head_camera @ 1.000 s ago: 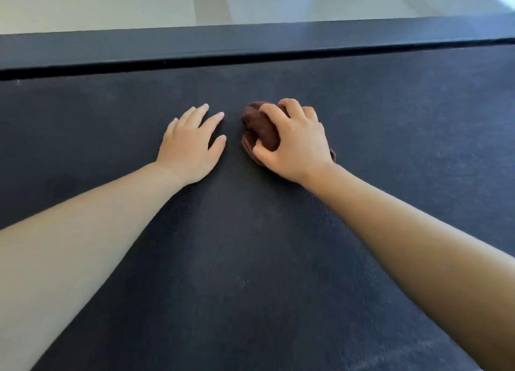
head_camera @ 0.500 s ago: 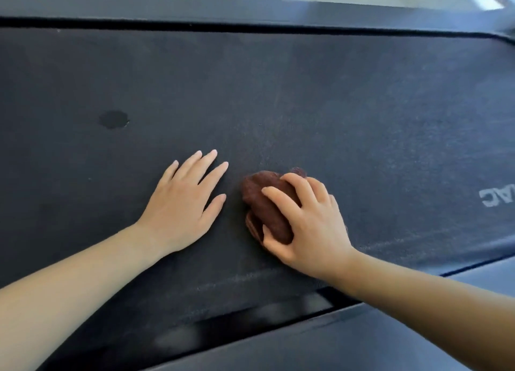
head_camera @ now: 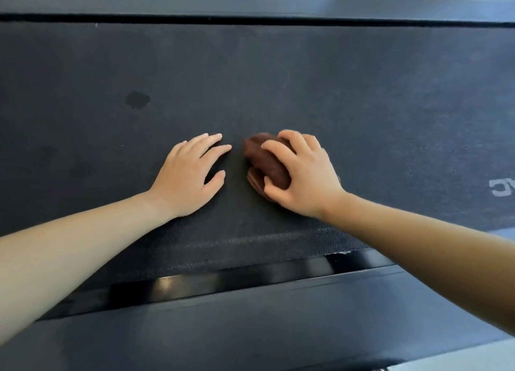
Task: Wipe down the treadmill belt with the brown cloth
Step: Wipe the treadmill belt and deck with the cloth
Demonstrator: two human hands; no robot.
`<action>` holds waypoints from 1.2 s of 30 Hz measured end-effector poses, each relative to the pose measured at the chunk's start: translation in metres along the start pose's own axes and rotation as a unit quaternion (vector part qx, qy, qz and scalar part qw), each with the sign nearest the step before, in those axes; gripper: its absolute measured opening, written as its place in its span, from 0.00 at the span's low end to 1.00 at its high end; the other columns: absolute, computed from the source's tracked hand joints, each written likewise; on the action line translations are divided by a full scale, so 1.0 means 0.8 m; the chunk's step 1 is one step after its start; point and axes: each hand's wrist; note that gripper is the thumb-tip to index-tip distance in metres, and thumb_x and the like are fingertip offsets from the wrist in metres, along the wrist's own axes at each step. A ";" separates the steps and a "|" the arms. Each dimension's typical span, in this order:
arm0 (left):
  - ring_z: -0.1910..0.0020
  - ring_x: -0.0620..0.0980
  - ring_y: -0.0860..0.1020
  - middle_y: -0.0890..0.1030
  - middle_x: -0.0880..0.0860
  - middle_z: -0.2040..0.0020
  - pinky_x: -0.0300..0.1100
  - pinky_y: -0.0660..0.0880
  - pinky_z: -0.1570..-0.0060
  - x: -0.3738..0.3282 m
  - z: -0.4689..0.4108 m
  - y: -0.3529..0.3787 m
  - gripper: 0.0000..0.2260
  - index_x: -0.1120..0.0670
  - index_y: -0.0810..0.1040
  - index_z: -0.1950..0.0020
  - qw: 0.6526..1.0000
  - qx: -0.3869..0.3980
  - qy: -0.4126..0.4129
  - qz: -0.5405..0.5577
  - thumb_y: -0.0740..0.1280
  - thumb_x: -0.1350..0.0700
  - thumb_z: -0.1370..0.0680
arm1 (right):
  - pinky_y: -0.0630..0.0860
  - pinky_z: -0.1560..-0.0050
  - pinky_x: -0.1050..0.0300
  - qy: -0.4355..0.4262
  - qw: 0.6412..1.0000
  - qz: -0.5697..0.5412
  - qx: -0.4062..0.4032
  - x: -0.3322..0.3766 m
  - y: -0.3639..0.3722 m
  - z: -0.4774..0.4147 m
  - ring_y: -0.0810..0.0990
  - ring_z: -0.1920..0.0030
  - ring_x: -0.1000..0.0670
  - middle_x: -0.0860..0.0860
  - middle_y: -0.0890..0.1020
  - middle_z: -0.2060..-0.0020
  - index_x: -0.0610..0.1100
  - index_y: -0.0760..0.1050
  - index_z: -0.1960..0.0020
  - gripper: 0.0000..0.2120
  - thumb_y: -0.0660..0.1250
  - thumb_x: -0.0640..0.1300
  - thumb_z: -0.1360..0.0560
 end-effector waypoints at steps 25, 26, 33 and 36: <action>0.25 0.50 0.56 0.59 0.50 0.24 0.51 0.51 0.28 0.031 -0.032 -0.006 0.26 0.52 0.61 0.26 0.999 0.006 -0.026 -0.021 0.58 0.45 0.22 | 0.73 0.49 0.42 0.021 0.999 -0.004 -0.032 0.016 0.024 -0.056 0.71 0.40 0.39 0.48 0.73 0.38 0.52 0.73 0.38 0.25 0.61 0.62 0.31; 0.25 0.50 0.55 0.59 0.50 0.24 0.51 0.51 0.28 0.036 -0.041 -0.006 0.26 0.52 0.60 0.25 0.999 0.005 -0.029 -0.019 0.58 0.45 0.22 | 0.72 0.48 0.42 0.031 0.999 -0.004 -0.036 0.013 0.028 -0.069 0.70 0.39 0.40 0.49 0.73 0.37 0.53 0.72 0.37 0.25 0.60 0.62 0.31; 0.25 0.50 0.54 0.58 0.50 0.24 0.53 0.51 0.28 0.083 -0.137 -0.013 0.27 0.49 0.59 0.25 0.999 0.000 -0.044 -0.020 0.55 0.42 0.22 | 0.70 0.46 0.42 0.072 0.995 0.003 -0.061 -0.016 0.051 -0.173 0.69 0.38 0.41 0.49 0.71 0.36 0.55 0.69 0.35 0.25 0.61 0.63 0.30; 0.26 0.51 0.55 0.58 0.51 0.25 0.53 0.52 0.27 0.110 -0.185 -0.020 0.26 0.47 0.60 0.25 0.999 0.002 -0.042 -0.025 0.56 0.42 0.22 | 0.70 0.47 0.44 0.075 0.994 0.004 -0.080 -0.028 0.062 -0.220 0.69 0.40 0.41 0.50 0.72 0.38 0.55 0.69 0.36 0.25 0.61 0.63 0.30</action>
Point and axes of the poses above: each hand's wrist, its own z-axis away from the middle knuckle, its own y-axis out of the palm, x = y × z
